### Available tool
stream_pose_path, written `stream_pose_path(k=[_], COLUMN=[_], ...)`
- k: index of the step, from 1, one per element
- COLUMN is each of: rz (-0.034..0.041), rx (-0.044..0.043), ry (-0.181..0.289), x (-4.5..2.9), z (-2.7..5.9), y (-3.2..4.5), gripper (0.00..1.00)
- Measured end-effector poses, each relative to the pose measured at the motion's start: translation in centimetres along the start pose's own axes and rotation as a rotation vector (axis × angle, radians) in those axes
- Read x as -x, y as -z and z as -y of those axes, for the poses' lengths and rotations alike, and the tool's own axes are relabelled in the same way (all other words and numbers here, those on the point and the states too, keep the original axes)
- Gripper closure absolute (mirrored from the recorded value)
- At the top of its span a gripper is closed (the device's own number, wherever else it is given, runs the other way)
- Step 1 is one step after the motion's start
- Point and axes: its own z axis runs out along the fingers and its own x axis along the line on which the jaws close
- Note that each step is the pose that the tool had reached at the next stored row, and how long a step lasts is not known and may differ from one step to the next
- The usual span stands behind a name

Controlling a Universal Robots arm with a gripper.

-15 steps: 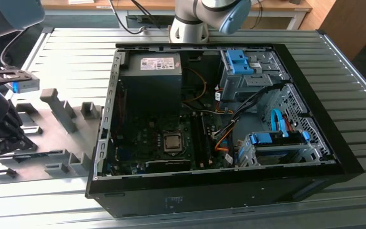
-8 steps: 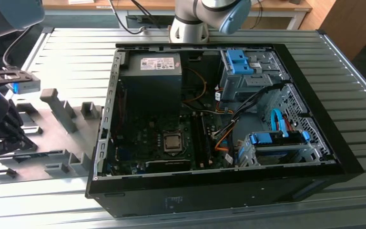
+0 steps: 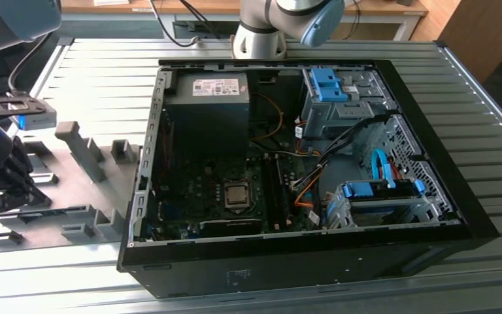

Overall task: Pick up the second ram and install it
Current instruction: 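Pick up the second ram and move it above second insertion slot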

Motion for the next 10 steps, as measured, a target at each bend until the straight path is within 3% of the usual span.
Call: stream_pose_path(k=[10], rz=[-0.001], rx=[-0.0017], ry=[-0.061], x=[0.0], z=[0.0], y=[0.0], gripper=[0.9])
